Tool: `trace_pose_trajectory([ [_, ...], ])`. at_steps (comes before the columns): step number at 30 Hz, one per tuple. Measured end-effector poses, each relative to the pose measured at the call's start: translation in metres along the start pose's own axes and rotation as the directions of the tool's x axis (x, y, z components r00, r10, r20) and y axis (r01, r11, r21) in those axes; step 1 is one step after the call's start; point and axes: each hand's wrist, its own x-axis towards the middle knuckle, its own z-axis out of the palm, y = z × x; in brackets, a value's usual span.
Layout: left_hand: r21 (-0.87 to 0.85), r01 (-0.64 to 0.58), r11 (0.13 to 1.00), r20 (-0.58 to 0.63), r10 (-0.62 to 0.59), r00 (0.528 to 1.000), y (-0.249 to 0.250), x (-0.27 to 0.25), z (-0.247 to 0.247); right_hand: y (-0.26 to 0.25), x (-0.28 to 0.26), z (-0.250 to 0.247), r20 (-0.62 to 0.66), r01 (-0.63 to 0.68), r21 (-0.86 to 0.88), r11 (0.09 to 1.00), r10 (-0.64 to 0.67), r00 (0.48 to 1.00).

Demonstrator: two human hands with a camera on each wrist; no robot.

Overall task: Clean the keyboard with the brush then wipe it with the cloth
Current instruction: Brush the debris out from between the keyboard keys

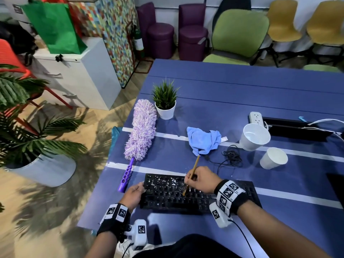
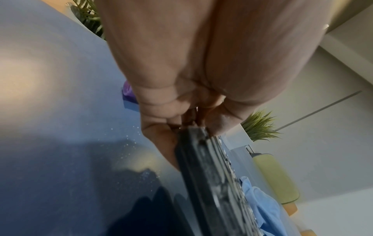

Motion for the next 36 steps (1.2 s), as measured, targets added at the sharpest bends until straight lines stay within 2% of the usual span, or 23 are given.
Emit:
trace_pose_trajectory([
  [2, -0.003, 0.004, 1.0, -0.002, -0.004, 1.0, -0.001, 0.001, 0.0, 0.002, 0.001, 0.003, 0.001, -0.022, -0.066, 0.998, 0.022, 1.0],
  [5, -0.018, 0.015, 1.0, -0.002, -0.015, 1.0, -0.001, 0.001, 0.001, 0.008, 0.004, -0.003, -0.137, -0.044, -0.056, 0.997, 0.036, 0.99],
  [7, -0.023, 0.01, 1.0, 0.006, -0.009, 1.0, -0.003, 0.001, 0.0, 0.008, 0.003, -0.009, -0.1, -0.038, 0.019, 0.999, 0.039, 0.994],
  [10, -0.023, 0.014, 1.0, 0.013, -0.013, 1.0, -0.004, 0.001, 0.0, 0.013, 0.002, -0.008, -0.027, -0.081, -0.035, 0.996, 0.08, 0.996],
  [12, -0.028, 0.017, 0.999, 0.028, -0.016, 0.999, -0.003, 0.001, 0.0, 0.017, 0.002, -0.007, -0.062, -0.119, -0.046, 0.992, 0.116, 0.991],
  [16, -0.027, 0.014, 1.0, 0.041, -0.013, 0.999, -0.003, 0.0, -0.001, 0.01, 0.001, 0.0, -0.082, -0.044, 0.088, 0.995, 0.051, 0.995],
  [20, -0.032, 0.019, 0.999, 0.018, -0.019, 1.0, -0.006, 0.002, -0.002, 0.018, 0.006, -0.003, -0.147, -0.122, 0.105, 0.987, 0.136, 0.98],
  [22, -0.028, 0.014, 1.0, 0.016, -0.014, 1.0, -0.007, 0.003, -0.003, 0.019, 0.007, -0.004, -0.126, -0.109, 0.082, 0.991, 0.119, 0.985],
  [25, -0.025, 0.011, 1.0, 0.019, -0.01, 1.0, -0.009, 0.005, -0.003, 0.009, 0.006, 0.007, -0.079, -0.038, 0.151, 0.988, 0.05, 0.996],
  [29, -0.02, 0.005, 1.0, 0.01, -0.005, 1.0, -0.009, 0.004, -0.002, 0.008, 0.007, 0.007, -0.175, -0.061, 0.242, 0.968, 0.105, 0.979],
  [31, -0.019, 0.001, 1.0, 0.011, 0.0, 1.0, -0.009, 0.003, -0.002, 0.004, 0.005, 0.004, -0.066, -0.073, 0.312, 0.947, 0.098, 0.993],
  [33, -0.024, -0.001, 1.0, 0.008, 0.001, 1.0, -0.009, 0.004, -0.002, -0.003, 0.004, 0.01, 0.073, -0.062, 0.254, 0.965, 0.045, 0.996],
  [34, -0.029, -0.003, 1.0, 0.008, 0.003, 1.0, -0.009, 0.004, -0.003, -0.004, 0.006, 0.014, 0.082, -0.038, 0.194, 0.98, 0.022, 0.996],
  [36, -0.029, -0.01, 1.0, 0.008, 0.011, 1.0, -0.009, 0.005, -0.003, -0.005, 0.013, 0.018, -0.007, -0.012, 0.075, 0.997, 0.012, 1.0],
])
